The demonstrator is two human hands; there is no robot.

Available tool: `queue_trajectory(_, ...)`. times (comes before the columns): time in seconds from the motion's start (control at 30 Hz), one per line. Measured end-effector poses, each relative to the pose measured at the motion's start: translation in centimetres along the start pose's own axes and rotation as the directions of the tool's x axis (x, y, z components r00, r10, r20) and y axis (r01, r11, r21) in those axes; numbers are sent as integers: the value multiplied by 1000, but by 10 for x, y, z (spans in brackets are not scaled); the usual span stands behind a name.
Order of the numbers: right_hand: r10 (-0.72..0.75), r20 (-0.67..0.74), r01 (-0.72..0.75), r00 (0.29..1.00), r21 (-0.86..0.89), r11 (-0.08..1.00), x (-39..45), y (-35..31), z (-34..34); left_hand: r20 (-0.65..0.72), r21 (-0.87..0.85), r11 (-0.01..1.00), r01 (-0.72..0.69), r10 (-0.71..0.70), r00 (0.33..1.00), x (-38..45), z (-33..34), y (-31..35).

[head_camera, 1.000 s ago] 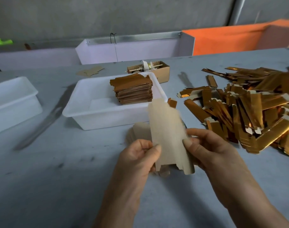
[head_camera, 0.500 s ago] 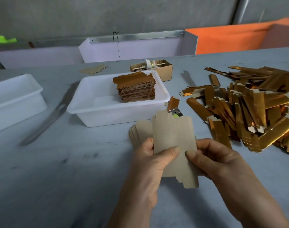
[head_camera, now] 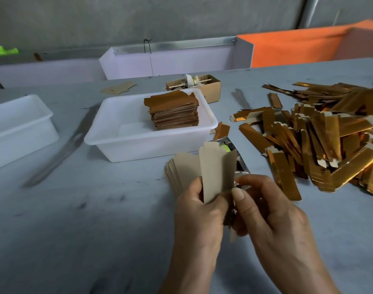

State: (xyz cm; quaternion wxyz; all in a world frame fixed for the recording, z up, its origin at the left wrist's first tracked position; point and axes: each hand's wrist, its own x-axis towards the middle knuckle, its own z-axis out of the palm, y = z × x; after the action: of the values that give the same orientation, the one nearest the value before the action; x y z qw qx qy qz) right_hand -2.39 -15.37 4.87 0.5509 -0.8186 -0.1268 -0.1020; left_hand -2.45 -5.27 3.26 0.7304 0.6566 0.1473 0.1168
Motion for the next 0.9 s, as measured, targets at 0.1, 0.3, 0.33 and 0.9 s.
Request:
queue_trajectory(0.1,-23,-1,23,1000,14,1000,0,1,0,113,22,1000,-5,3,994,-3,-4,2)
queue_trajectory(0.3,69,101,-66,992,-25,997,0,7,-1,183,109,992,-60,39,982,-1,-15,2)
queue_trajectory(0.33,104,114,-103,988,-14,995,0,7,0,172,134,989,-64,40,984,-1,-16,1)
queue_trajectory(0.9,402,200,-449,894,414,792,14,13,-16,115,209,977,-37,13,993,-9,-11,1)
